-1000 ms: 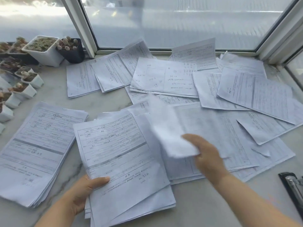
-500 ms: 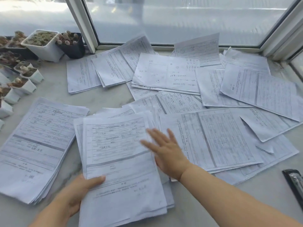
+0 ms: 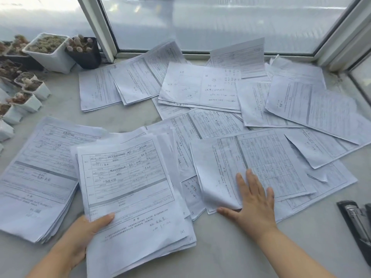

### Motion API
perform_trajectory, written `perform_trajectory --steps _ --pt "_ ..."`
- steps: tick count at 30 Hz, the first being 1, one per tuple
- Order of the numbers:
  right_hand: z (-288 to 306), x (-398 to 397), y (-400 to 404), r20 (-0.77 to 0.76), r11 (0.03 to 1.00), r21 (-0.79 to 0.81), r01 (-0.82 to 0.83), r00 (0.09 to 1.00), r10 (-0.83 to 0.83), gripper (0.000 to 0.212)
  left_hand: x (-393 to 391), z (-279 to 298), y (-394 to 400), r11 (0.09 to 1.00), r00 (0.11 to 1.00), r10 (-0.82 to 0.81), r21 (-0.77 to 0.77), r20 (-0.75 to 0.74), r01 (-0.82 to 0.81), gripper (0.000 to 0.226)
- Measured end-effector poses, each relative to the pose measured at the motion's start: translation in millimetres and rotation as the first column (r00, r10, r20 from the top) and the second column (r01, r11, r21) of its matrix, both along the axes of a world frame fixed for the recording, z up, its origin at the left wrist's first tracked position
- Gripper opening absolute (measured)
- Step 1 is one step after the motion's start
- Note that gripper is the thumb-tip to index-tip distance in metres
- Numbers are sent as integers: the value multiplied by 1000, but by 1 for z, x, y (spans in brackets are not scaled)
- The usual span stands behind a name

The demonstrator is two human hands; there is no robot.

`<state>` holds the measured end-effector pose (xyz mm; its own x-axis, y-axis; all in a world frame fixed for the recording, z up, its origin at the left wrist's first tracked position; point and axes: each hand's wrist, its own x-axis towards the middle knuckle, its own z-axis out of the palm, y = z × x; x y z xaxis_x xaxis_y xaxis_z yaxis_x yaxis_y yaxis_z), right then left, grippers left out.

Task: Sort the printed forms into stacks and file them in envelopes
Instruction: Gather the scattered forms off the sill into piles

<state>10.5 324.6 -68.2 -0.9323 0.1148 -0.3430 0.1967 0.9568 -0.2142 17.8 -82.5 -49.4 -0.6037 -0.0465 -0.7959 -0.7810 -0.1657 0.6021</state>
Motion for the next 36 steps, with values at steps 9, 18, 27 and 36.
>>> perform_trajectory --steps 9,18,27,36 --pt "51 -16 14 -245 749 -649 133 896 -371 65 14 12 4 999 999 -5 52 42 2 44" --pt "50 -13 -144 -224 718 -268 -642 767 602 35 1 31 8 984 995 95 151 13 -96 36" --pt "44 -22 -145 -175 789 -240 -566 824 538 67 17 19 -2 1000 998 -14 -25 57 16 34" --pt "65 -4 -40 800 -457 -543 704 268 -537 43 17 17 -9 993 1000 5 -116 31 -1 25"
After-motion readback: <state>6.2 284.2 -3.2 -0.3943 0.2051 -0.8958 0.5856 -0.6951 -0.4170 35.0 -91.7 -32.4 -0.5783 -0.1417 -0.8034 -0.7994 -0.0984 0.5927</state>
